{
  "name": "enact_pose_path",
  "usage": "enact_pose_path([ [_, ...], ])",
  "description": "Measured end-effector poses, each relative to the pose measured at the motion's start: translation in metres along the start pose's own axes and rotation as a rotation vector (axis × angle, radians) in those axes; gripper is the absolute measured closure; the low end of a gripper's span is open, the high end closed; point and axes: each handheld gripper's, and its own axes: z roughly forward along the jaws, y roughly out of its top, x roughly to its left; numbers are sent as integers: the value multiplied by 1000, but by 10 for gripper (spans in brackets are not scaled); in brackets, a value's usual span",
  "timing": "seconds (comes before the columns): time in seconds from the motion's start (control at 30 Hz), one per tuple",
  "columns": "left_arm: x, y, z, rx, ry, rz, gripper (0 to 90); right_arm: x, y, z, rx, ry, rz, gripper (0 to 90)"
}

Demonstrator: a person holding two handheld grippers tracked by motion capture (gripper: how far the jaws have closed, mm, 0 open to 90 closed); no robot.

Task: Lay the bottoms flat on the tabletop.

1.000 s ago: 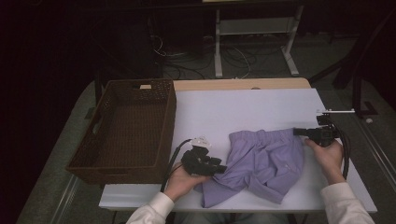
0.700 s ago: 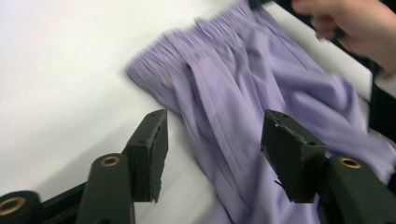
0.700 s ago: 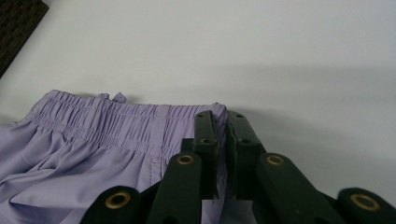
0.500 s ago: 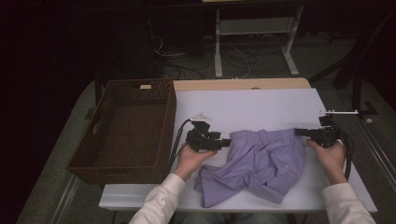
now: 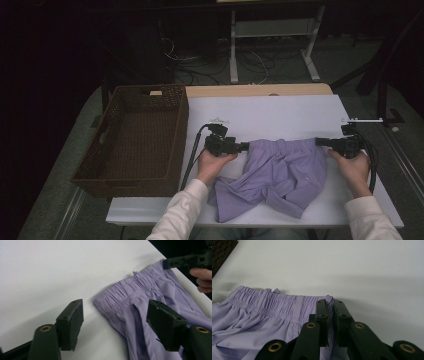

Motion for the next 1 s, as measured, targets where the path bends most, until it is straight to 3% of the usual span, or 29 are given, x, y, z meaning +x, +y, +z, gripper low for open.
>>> enact_pose_path([
  [0.13, 6, 2, 4, -9, 18, -38, 264, 0, 0, 0, 0, -2, -4, 826],
  [0.27, 12, 3, 10, -12, 65, -76, 264, 1, 0, 0, 1, -4, -6, 825],
  [0.5, 15, 4, 25, -2, 102, -115, 274, 1, 0, 1, 3, -6, -8, 825],
  [0.67, 10, 2, 36, 20, 97, -109, 288, 0, 0, 1, 1, -5, -11, 825],
  [1.0, 0, 3, 43, 38, 156, -56, 375, 1, 0, 0, -3, -7, -20, 825],
])
